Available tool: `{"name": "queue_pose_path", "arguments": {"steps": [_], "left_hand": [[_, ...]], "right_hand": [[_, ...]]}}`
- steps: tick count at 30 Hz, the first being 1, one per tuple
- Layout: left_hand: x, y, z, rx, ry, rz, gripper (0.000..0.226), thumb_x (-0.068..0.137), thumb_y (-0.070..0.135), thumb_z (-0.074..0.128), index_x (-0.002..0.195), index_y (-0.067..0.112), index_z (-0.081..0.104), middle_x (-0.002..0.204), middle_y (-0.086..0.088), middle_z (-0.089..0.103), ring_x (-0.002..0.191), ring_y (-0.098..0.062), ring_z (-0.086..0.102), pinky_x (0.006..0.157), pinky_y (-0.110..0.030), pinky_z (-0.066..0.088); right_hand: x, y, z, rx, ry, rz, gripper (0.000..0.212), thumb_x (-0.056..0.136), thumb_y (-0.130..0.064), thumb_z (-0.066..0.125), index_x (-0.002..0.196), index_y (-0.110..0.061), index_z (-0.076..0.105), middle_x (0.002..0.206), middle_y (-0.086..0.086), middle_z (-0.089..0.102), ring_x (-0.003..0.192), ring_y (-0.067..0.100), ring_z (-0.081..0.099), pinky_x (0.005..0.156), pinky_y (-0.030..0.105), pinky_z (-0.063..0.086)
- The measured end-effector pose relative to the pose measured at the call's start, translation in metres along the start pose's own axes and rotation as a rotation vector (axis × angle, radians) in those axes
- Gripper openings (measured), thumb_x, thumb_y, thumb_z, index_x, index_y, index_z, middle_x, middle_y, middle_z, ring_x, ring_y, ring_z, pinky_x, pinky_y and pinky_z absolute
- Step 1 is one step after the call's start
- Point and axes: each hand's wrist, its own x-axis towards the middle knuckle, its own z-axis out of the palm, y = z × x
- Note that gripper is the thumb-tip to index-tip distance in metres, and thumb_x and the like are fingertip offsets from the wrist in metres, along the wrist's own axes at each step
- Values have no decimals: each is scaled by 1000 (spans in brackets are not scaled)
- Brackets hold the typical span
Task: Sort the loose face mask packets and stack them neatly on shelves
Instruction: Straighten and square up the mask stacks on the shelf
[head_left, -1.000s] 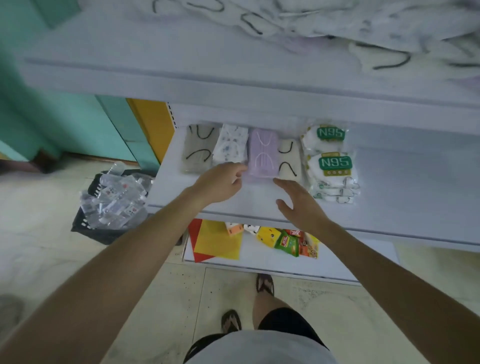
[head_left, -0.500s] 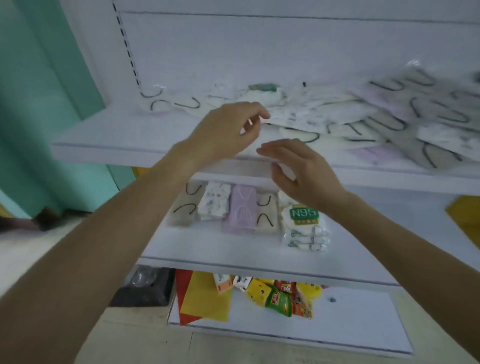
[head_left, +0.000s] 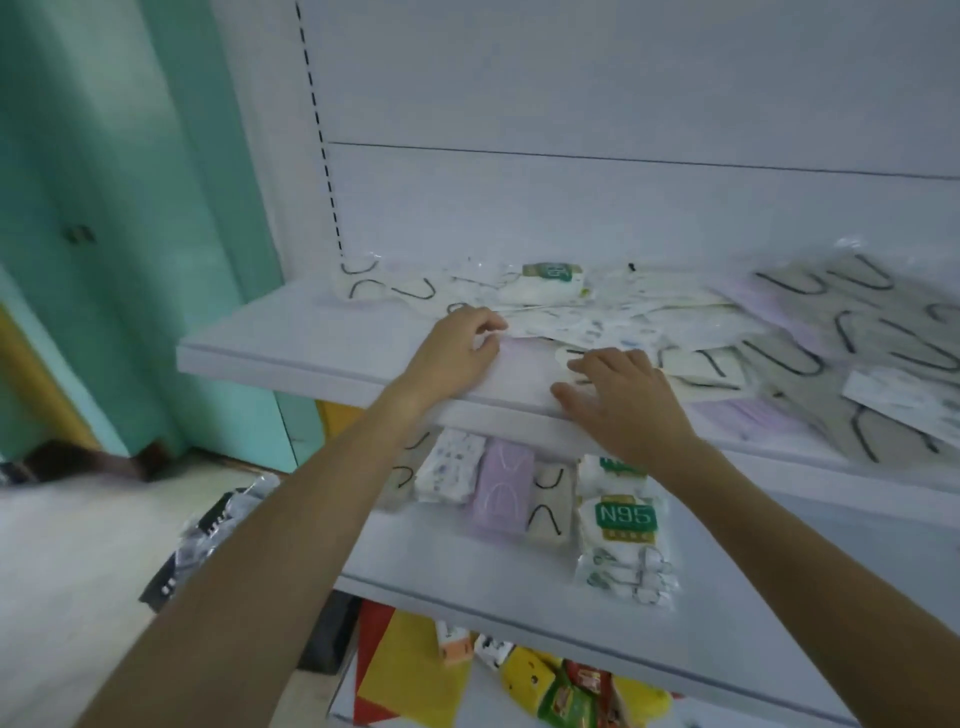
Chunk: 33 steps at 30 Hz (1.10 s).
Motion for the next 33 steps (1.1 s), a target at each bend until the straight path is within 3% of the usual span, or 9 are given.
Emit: {"name": "queue_pose_path", "arguments": {"steps": [6, 13, 18, 22, 24, 26, 28, 30, 33], "left_hand": [[18, -69, -47, 84, 34, -75, 27, 94, 11, 50, 119, 6, 59, 120, -13, 57, 112, -23, 52, 85, -17, 31], [70, -150, -77, 183, -103, -112, 36, 94, 15, 51, 129, 8, 52, 129, -19, 46, 118, -30, 47, 94, -28, 33], [106, -152, -70, 124, -192, 34, 33, 94, 15, 52, 126, 9, 55, 129, -14, 52, 119, -26, 49, 93, -24, 33], [101, -136, -62, -56, -193, 137, 22, 93, 15, 53, 113, 11, 62, 102, -8, 65, 85, -17, 59, 76, -21, 40], [94, -125, -67, -180, -327, 73, 15, 95, 28, 52, 102, 18, 61, 87, -4, 66, 67, -11, 59, 62, -22, 45], [88, -115, -80, -334, -602, -115, 33, 92, 50, 49, 99, 20, 61, 93, -4, 65, 73, -11, 62, 57, -21, 51], [83, -113, -95, -422, -935, -227, 59, 78, 67, 49, 110, 19, 61, 120, -10, 61, 100, -18, 64, 86, -29, 54], [78, -118, -107, -436, -1108, -190, 57, 73, 60, 58, 116, 23, 57, 133, -19, 53, 117, -31, 57, 104, -42, 43], [77, -128, -119, -403, -825, -128, 55, 84, 24, 68, 132, 32, 43, 131, -16, 48, 99, -21, 56, 87, -34, 47]], "right_hand": [[34, -50, 15, -156, -249, 170, 64, 91, -62, 30, 132, -14, 42, 140, 12, 38, 128, 32, 34, 100, 45, 33], [28, -100, 39, 29, -52, 101, 66, 90, -55, 44, 141, -16, 33, 151, 4, 24, 134, 23, 32, 106, 34, 30], [28, -126, 40, 163, 5, -38, 35, 88, -26, 63, 119, -10, 62, 144, 0, 36, 120, 14, 51, 96, 23, 41], [30, -145, 35, 198, 62, -205, 24, 81, 6, 62, 102, -2, 71, 122, 13, 59, 101, 18, 63, 85, 9, 37], [37, -157, 31, 258, 224, -272, 25, 78, 8, 61, 99, -1, 71, 109, 14, 65, 95, 14, 61, 82, 7, 40], [52, -167, 27, 287, 367, -302, 24, 79, 7, 61, 99, -1, 72, 103, 13, 66, 94, 13, 57, 84, 10, 41], [67, -180, 28, 292, 450, -376, 21, 81, 8, 61, 95, -2, 73, 98, 13, 67, 93, 14, 56, 88, 11, 39], [78, -193, 39, 269, 473, -527, 18, 82, 5, 61, 89, -3, 75, 94, 13, 69, 91, 17, 58, 90, 15, 38], [88, -201, 57, 224, 362, -668, 13, 81, -8, 69, 93, -6, 74, 97, 13, 69, 93, 24, 64, 89, 23, 42]]}}
